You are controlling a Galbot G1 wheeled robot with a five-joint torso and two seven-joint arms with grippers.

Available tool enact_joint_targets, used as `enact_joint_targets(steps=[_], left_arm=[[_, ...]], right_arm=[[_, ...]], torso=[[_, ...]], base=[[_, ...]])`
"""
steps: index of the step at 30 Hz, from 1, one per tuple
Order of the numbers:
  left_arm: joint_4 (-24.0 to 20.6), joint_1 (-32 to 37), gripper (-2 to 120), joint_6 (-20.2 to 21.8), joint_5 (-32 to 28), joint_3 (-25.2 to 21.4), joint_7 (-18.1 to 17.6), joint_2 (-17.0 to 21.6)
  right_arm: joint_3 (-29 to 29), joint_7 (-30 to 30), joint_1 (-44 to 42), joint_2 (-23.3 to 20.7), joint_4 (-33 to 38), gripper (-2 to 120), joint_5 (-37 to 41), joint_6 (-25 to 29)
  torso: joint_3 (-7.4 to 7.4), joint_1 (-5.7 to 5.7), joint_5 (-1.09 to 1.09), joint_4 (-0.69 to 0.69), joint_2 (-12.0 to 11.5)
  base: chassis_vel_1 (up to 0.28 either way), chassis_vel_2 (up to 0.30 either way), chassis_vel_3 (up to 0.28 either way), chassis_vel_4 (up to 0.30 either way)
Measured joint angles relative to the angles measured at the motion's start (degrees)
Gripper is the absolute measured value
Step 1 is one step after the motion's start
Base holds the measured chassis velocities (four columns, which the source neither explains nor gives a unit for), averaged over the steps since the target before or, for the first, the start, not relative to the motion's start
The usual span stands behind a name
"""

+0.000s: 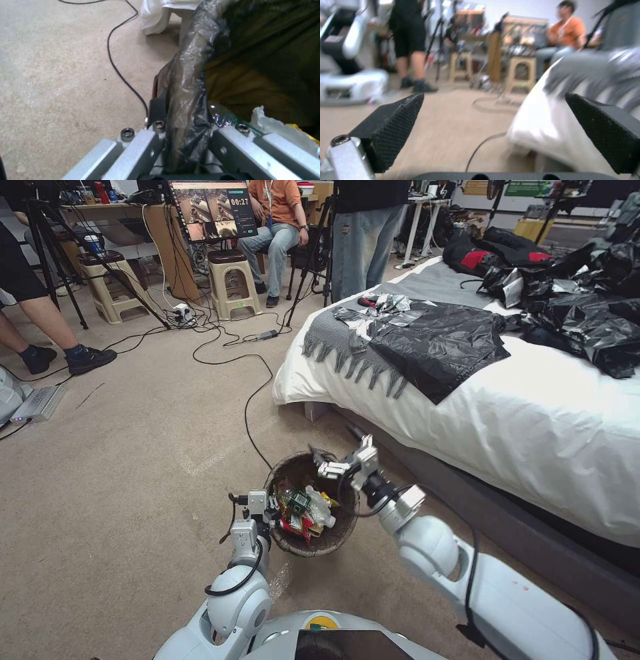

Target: Pick up the trash bin, then pick up the garbage from the floor and place it into the trash bin.

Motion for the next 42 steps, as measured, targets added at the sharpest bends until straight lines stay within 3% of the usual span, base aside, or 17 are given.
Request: enact_joint_targets(steps=[7,10,20,32,42], left_arm=[[0.0,-0.05,0,-0.04,0.0,-0.1,0.0,-0.02],[0.2,-0.2,0,-0.17,0.09,-0.33,-0.03,-0.05],[0.23,0.0,0,-0.43,0.35,-1.1,-0.31,0.47],[-0.56,0.04,0,-0.81,0.27,-2.02,-0.54,0.77],[-1.05,-0.16,0,-1.34,-1.02,-2.03,-1.14,0.63]], right_arm=[[5.26,3.27,-0.44,-0.57,4.04,100,1.85,-1.13],[12.39,6.11,-3.6,-0.31,6.09,100,1.85,-3.3],[24.81,12.5,-13.73,2.87,6.41,100,-0.46,-5.74],[29.62,13.41,-25.58,10.12,6.03,100,-11.74,-4.0],[29.15,13.34,-27.16,11.39,6.1,100,-13.57,-3.84]], torso=[[0.0,0.0,0.0,0.01,0.0],[0.0,0.0,0.01,0.0,0.0],[0.0,0.0,0.0,0.01,0.0],[0.0,0.0,0.0,0.0,0.0],[0.0,0.0,0.0,0.0,0.0]], base=[[0.0,0.0,0.0,0.0],[0.0,0.0,0.0,0.0],[0.0,0.0,0.0,0.0],[0.0,0.0,0.0,0.0],[0.0,0.0,0.0,0.0]])
